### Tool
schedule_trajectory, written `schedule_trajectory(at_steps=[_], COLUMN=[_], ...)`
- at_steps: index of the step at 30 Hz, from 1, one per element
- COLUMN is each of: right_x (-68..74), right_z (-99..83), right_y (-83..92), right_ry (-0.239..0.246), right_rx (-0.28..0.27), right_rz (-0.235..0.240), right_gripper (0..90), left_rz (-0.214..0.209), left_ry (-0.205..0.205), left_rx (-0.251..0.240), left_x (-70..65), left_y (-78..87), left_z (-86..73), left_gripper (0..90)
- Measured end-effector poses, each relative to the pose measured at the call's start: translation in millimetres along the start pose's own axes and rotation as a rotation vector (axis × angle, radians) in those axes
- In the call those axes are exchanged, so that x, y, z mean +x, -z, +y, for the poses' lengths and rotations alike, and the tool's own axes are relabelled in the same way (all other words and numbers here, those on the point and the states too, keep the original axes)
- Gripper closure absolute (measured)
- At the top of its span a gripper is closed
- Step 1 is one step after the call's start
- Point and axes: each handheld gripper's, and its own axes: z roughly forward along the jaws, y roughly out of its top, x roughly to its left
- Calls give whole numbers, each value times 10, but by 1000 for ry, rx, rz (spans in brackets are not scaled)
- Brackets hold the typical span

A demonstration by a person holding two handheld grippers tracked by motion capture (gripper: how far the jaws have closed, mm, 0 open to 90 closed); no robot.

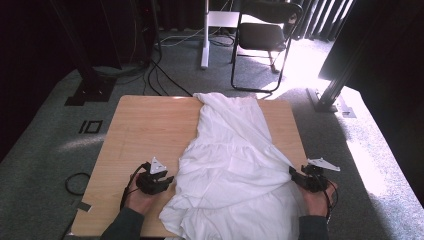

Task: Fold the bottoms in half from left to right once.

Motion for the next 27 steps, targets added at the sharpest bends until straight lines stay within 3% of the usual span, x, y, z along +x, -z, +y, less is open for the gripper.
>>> schedule_trajectory(at_steps=[6, 11, 12, 16, 21, 24, 25, 26, 27], right_x=[163, 212, 272, 566, 942, 1056, 1056, 1039, 1016], right_z=[205, 297, 306, 232, 132, 94, 94, 66, 49], right_y=[175, 225, 203, 25, -309, -490, -490, -562, -542], right_ry=[26, 42, 76, 175, 271, 324, 324, 331, 334], right_rx=[-104, -119, -96, -21, 59, 135, 135, 200, 214], right_rz=[15, 14, 80, 164, 218, 193, 193, 201, 220], right_gripper=[346, 341, 355, 382, 366, 394, 394, 616, 709], left_rz=[-62, -81, -86, -101, -126, -168, -168, -182, -189], left_ry=[-19, -9, -18, -17, -34, -64, -64, -68, -82], left_rx=[-15, -4, 3, 0, 29, 34, 34, 36, 50], left_x=[-170, -211, -221, -246, -319, -380, -380, -396, -413], left_y=[38, -21, -34, -50, -148, -153, -153, -152, -125], left_z=[-52, -77, -78, -69, -104, -104, -104, -104, -112], left_gripper=[552, 540, 538, 528, 537, 741, 816, 873, 888])
